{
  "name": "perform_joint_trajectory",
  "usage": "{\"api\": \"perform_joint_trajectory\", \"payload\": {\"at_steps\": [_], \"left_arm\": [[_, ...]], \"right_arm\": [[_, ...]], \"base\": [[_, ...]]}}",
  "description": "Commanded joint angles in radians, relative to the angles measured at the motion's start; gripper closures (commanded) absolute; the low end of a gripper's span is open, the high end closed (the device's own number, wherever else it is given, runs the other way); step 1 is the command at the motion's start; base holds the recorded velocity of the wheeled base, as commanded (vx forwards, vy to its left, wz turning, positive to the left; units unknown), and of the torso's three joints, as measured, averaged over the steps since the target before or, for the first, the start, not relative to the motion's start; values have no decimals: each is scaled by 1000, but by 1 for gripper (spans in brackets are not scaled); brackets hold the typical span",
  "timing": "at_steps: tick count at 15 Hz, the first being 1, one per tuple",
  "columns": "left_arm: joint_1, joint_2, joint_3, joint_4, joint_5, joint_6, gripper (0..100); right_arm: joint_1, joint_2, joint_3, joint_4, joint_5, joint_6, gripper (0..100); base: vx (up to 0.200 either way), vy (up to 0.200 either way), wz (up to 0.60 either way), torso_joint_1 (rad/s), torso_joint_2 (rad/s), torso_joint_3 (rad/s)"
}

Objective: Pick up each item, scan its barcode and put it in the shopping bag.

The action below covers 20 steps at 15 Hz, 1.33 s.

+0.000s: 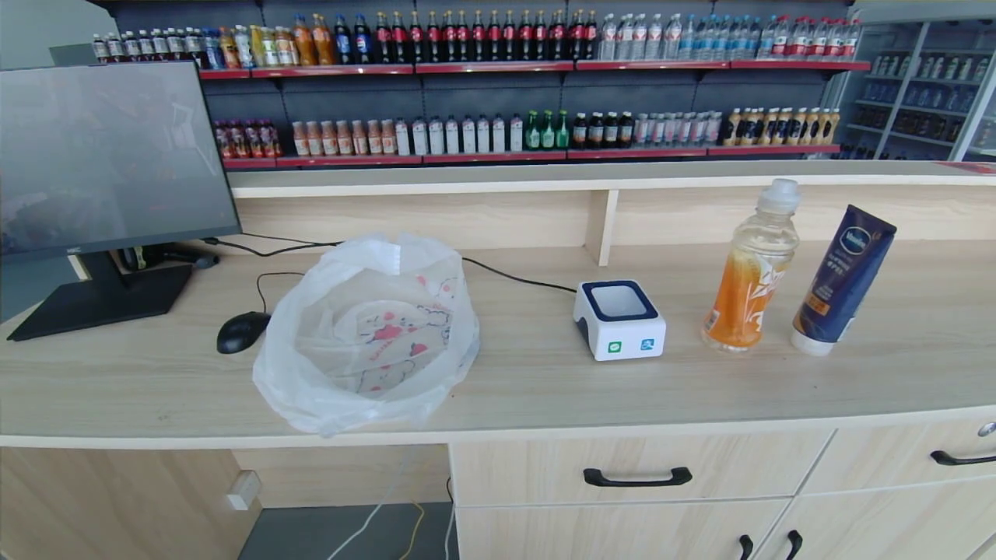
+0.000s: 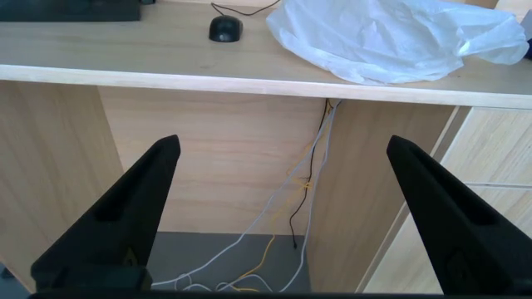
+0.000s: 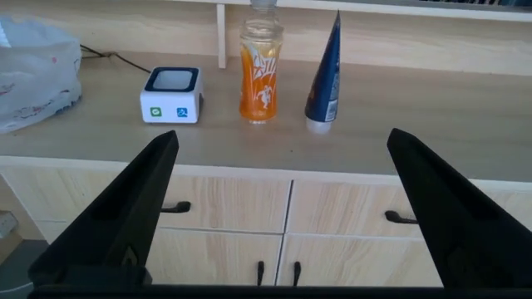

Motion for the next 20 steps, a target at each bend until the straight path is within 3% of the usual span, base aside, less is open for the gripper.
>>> {"api": "perform_joint_trajectory", "payload": {"at_steps": [1, 4, 7, 11, 12, 16, 20], "left_arm": [[0, 0, 0, 0, 0, 0, 0], [0, 0, 0, 0, 0, 0, 0], [0, 0, 0, 0, 0, 0, 0], [0, 0, 0, 0, 0, 0, 0], [0, 0, 0, 0, 0, 0, 0], [0, 0, 0, 0, 0, 0, 0], [0, 0, 0, 0, 0, 0, 0]], "right_arm": [[49, 260, -44, -126, -1, -3, 0], [82, 499, -68, -337, -1, -3, 0], [118, 726, -60, -678, -1, 3, 0], [180, 904, -39, -986, -2, 60, 0], [195, 980, -25, -1146, -2, 100, 0], [197, 1180, 44, -1571, -7, 106, 0], [197, 1221, 70, -1592, -7, 109, 0]], "base": [[0, 0, 0, 0, 0, 0], [0, 0, 0, 0, 0, 0], [0, 0, 0, 0, 0, 0], [0, 0, 0, 0, 0, 0], [0, 0, 0, 0, 0, 0], [0, 0, 0, 0, 0, 0], [0, 0, 0, 0, 0, 0]]}}
